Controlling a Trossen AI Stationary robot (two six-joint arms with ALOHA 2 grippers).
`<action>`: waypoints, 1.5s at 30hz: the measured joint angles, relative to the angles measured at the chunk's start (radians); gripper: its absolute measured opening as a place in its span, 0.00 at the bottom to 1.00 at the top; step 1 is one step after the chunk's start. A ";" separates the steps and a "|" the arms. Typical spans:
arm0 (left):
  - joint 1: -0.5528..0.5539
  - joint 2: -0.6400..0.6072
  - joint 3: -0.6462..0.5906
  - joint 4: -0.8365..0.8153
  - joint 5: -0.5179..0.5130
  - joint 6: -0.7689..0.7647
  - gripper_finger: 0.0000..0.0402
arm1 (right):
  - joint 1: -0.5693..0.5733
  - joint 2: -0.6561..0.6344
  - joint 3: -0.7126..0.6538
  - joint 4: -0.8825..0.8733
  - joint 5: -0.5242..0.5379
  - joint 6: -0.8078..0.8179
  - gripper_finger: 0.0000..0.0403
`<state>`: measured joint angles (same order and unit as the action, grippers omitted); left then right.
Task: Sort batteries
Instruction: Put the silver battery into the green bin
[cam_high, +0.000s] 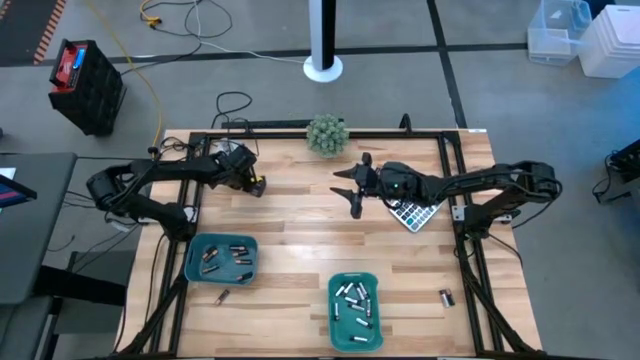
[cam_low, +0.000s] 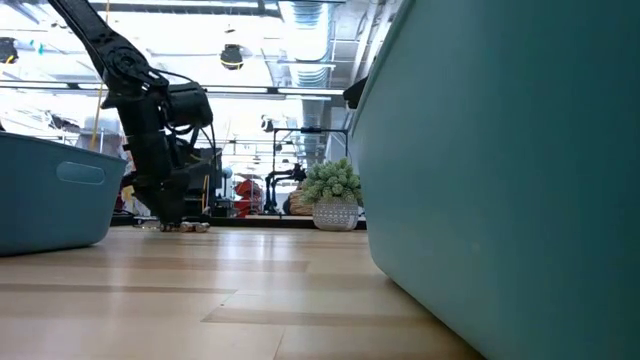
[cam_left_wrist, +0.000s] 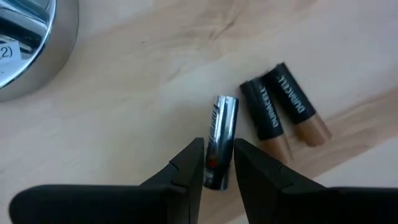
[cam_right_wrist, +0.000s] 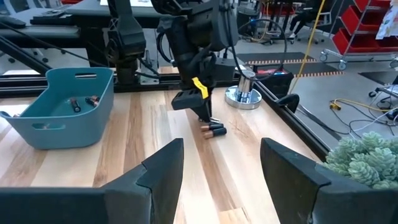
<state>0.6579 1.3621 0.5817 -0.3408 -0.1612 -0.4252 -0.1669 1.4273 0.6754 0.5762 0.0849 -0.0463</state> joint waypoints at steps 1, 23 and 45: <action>0.000 0.000 0.000 -0.006 0.000 0.006 0.21 | 0.000 0.000 0.000 0.000 0.000 0.000 0.56; -0.002 0.084 0.003 0.013 -0.016 0.080 0.12 | 0.000 0.000 0.000 0.000 0.000 0.004 0.56; -0.103 -0.211 -0.004 0.009 -0.089 0.177 0.10 | 0.000 0.000 0.000 0.013 0.000 -0.007 0.56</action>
<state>0.5546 1.1509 0.5781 -0.3318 -0.2501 -0.2483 -0.1665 1.4277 0.6754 0.5892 0.0845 -0.0533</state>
